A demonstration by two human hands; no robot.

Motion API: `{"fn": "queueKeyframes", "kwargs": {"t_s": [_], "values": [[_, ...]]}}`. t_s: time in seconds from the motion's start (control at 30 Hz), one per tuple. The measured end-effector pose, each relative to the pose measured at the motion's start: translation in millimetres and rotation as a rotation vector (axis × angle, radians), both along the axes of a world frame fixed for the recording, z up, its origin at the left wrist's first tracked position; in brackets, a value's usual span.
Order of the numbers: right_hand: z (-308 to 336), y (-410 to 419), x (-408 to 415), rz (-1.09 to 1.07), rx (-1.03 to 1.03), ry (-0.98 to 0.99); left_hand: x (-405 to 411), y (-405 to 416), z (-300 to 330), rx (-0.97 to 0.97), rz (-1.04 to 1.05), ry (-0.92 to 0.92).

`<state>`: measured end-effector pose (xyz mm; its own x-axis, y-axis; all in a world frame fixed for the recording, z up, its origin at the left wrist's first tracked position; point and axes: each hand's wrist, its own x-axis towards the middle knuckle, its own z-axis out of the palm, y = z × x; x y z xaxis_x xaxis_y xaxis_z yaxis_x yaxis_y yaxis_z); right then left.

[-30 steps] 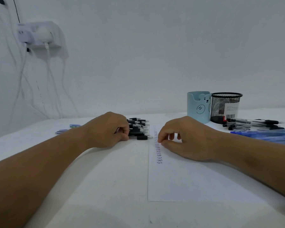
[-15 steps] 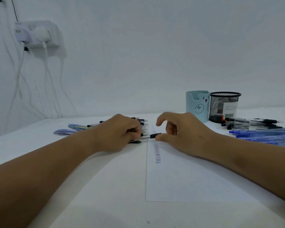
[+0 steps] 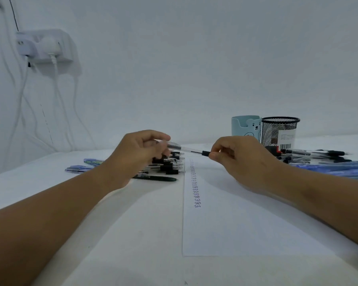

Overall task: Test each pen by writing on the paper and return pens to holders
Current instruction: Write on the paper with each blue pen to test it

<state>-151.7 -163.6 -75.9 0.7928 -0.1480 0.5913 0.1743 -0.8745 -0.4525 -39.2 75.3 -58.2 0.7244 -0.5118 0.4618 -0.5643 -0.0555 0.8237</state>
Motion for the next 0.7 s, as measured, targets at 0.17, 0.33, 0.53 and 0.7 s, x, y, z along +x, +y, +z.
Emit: {"fn": "queueKeyframes", "kwargs": {"t_s": [0.17,0.33,0.53,0.7], "values": [[-0.8,3.7,-2.5,0.016,-0.067,0.019,-5.0,-0.3,7.3,-0.131,-0.293,0.481],[-0.5,5.4,-3.9,0.024,-0.148,0.026,-7.2,-3.5,6.8,-0.191,-0.339,0.529],[1.2,4.7,-4.2,0.051,-0.24,-0.031,-3.3,-1.3,1.8,-0.136,-0.299,0.482],[6.6,3.1,-3.3,-0.005,-0.374,-0.041,-0.3,1.8,3.3,0.049,-0.315,0.303]]}}
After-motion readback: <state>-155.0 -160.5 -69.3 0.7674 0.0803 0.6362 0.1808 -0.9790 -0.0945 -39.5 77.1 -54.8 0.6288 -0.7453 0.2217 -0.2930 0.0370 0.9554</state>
